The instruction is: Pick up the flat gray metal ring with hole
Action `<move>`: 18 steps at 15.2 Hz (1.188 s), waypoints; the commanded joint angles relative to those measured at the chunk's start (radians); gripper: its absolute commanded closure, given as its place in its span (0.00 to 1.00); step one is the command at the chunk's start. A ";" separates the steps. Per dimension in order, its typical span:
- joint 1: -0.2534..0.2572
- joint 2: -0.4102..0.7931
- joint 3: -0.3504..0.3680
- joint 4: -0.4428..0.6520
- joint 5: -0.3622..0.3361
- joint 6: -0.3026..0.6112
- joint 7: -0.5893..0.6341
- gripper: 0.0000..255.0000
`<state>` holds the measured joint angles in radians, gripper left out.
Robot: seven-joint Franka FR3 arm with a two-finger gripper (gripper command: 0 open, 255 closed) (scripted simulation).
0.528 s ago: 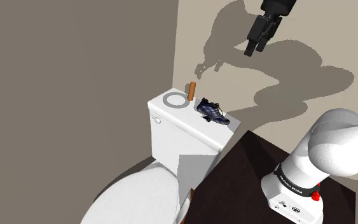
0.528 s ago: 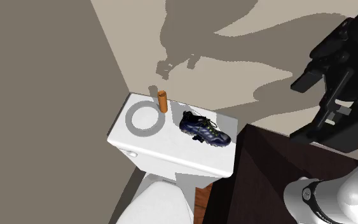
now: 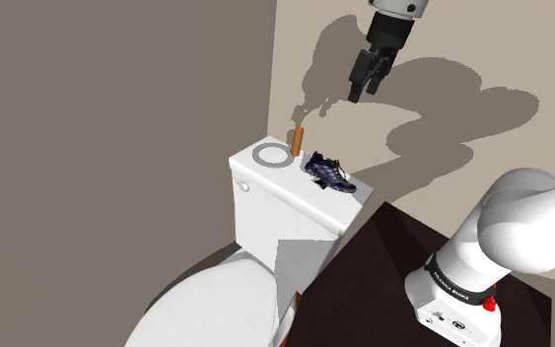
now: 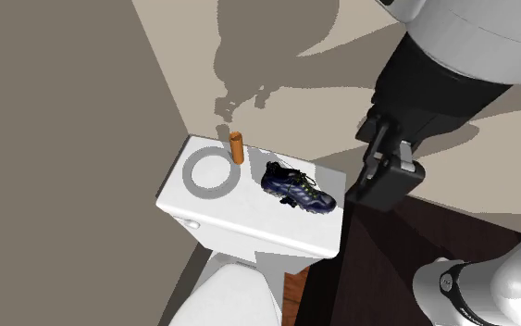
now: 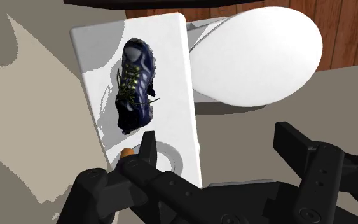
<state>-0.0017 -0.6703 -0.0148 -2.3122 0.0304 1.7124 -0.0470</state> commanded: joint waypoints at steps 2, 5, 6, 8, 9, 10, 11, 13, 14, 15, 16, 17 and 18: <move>0.003 0.087 -0.004 -0.015 -0.004 0.096 -0.016 0.00; 0.005 0.183 -0.007 -0.010 -0.007 0.181 -0.031 0.00; 0.006 0.216 -0.008 -0.006 -0.007 0.208 -0.036 0.00; 0.007 0.285 -0.010 0.007 -0.008 0.260 -0.046 0.00; 0.008 0.320 -0.011 0.015 -0.009 0.284 -0.051 0.00; 0.009 0.356 -0.012 0.024 -0.009 0.308 -0.055 0.00; 0.009 0.392 -0.013 0.035 -0.009 0.331 -0.060 0.00; 0.011 0.465 -0.014 0.061 -0.010 0.375 -0.069 0.00; 0.011 0.502 -0.015 0.076 -0.010 0.395 -0.074 0.00; 0.012 0.540 -0.015 0.092 -0.009 0.414 -0.078 0.00; 0.012 0.578 -0.015 0.110 -0.009 0.432 -0.083 0.00; 0.012 0.615 -0.016 0.129 -0.009 0.449 -0.087 0.00; 0.012 0.654 -0.016 0.149 -0.009 0.465 -0.091 0.00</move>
<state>0.0113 -0.0656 -0.0291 -2.1925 0.0211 2.1586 -0.1314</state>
